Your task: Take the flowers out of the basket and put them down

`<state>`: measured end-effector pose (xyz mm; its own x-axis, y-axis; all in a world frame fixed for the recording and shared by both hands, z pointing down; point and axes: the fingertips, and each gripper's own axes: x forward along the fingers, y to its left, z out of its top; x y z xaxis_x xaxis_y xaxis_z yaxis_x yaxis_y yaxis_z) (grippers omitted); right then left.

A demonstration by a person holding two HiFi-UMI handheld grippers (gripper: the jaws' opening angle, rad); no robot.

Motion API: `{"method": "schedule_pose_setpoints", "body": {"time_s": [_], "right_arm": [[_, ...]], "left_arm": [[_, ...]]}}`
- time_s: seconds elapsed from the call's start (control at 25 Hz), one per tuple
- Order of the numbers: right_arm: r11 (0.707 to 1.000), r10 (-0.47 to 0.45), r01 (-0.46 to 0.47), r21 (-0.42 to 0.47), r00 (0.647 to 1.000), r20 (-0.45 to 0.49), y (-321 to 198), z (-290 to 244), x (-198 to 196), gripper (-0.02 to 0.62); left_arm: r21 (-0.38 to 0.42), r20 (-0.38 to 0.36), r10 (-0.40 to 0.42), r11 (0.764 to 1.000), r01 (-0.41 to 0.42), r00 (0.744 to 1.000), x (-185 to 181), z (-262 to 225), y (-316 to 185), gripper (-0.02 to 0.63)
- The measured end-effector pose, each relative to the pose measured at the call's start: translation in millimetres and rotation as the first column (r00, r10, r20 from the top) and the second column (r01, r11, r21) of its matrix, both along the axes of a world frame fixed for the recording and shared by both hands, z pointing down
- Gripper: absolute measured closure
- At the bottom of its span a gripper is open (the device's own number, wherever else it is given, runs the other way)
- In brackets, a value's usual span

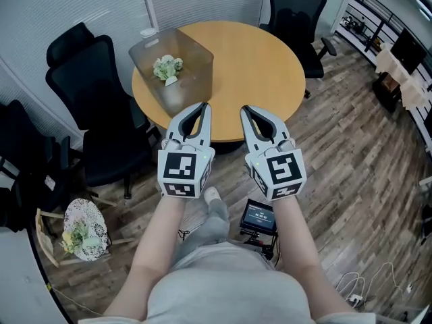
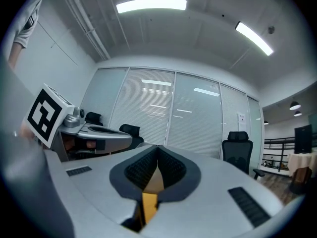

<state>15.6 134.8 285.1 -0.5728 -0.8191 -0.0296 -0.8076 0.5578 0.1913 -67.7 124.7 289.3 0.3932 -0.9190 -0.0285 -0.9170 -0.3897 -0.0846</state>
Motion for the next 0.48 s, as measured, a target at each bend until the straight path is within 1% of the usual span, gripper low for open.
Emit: {"method": "schedule_pose_setpoints", "body": {"time_s": [0.48], "right_arm": [[0.999,-0.018,0.020,0.026,0.998,-0.062,-94.0,-13.0,-5.5,0.571]], "left_arm": [[0.037,-0.026,0.011,0.999,-0.010,1.000,-1.7,-14.2,-96.1,0.601]]}}
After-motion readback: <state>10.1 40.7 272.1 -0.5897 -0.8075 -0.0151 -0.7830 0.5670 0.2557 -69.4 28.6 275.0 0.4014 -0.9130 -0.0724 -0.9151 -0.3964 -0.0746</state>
